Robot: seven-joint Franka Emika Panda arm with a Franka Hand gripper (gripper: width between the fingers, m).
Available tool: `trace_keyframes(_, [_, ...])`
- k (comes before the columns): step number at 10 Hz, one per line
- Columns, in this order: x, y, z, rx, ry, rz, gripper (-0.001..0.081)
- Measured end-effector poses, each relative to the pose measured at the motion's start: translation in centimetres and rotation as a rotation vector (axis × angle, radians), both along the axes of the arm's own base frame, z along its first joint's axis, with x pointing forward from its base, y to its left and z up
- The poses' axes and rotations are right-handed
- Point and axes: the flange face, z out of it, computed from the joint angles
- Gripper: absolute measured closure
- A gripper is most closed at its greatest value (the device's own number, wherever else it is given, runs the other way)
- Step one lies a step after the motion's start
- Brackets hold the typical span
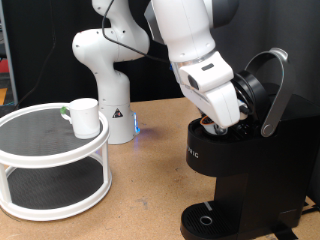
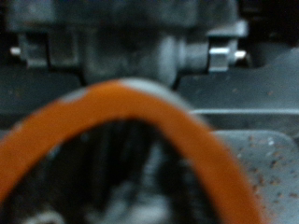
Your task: Make a cup of coffee with the keurig machine
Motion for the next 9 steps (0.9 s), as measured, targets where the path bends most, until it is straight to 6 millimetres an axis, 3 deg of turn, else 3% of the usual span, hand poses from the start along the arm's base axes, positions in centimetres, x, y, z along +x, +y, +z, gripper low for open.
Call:
trace_keyframes(1, [0.1, 0.0, -0.2, 0.003, -0.002, -0.006, 0.0393])
trace_keyframes(3, [0.4, -0.1, 0.1, 0.021, -0.023, -0.025, 0.0066])
trace_keyframes(6, [0.4, -0.5, 0.4, 0.077, -0.034, -0.026, 0.0013])
trace_keyframes(9, [-0.3, -1.8, 2.5, 0.142, -0.028, 0.010, 0.0001])
